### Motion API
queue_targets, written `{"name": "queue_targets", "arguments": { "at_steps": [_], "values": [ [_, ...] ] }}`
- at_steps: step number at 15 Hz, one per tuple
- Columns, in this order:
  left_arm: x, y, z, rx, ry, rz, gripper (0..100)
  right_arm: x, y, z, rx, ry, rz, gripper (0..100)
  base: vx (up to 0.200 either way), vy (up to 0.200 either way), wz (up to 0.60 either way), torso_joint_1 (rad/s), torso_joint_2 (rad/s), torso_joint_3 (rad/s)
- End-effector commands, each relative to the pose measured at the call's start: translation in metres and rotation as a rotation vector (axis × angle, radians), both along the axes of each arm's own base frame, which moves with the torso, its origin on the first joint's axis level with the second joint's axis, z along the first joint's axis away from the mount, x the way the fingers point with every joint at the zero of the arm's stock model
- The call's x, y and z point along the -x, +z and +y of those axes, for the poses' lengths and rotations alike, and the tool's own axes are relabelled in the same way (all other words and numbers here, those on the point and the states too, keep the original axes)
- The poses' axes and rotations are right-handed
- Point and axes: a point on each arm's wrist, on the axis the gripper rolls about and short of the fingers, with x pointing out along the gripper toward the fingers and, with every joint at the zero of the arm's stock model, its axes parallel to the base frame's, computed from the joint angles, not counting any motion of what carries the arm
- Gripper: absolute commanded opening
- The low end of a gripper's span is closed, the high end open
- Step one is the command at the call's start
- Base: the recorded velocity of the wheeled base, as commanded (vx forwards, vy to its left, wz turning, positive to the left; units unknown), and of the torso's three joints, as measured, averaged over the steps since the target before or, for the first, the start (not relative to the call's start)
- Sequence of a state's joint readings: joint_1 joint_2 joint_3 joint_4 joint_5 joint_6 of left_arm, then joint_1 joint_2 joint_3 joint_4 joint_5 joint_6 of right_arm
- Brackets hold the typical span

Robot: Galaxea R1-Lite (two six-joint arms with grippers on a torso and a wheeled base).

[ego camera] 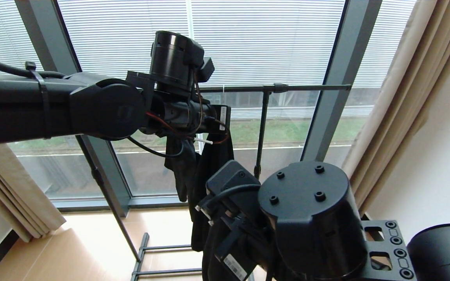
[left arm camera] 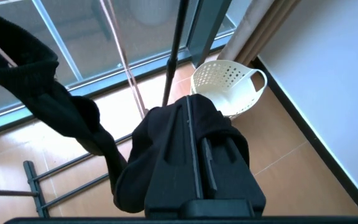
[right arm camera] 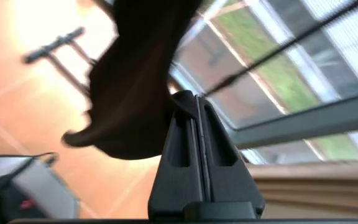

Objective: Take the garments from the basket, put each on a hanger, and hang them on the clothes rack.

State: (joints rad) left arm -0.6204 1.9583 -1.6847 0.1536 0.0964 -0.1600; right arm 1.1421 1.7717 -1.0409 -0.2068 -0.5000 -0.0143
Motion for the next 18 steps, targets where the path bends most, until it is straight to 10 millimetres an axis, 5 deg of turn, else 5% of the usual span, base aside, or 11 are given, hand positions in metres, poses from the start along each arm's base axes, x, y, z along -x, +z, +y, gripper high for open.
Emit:
{"name": "queue_targets", "arguments": {
  "at_steps": [1,9,13,18],
  "values": [
    [0.000,-0.001,-0.003,0.000,-0.005,-0.001,0,-0.001,-0.006,0.020,-0.038,-0.005,0.032,0,0.000,0.000,0.00,0.000,0.00,0.000],
    [0.001,-0.002,-0.012,0.004,-0.024,-0.002,0,-0.007,0.004,0.038,-0.210,-0.078,0.101,0,0.000,0.000,0.00,0.000,0.00,0.000],
    [0.002,0.004,0.003,0.002,0.003,-0.007,0,-0.019,0.017,-0.011,0.050,-0.130,0.119,0,0.000,0.000,0.00,0.000,0.00,0.000],
    [0.017,0.020,0.024,-0.020,0.024,0.009,0,-0.085,0.025,-0.062,0.111,-0.334,0.072,0,0.000,0.000,0.00,0.000,0.00,0.000]
  ]
}}
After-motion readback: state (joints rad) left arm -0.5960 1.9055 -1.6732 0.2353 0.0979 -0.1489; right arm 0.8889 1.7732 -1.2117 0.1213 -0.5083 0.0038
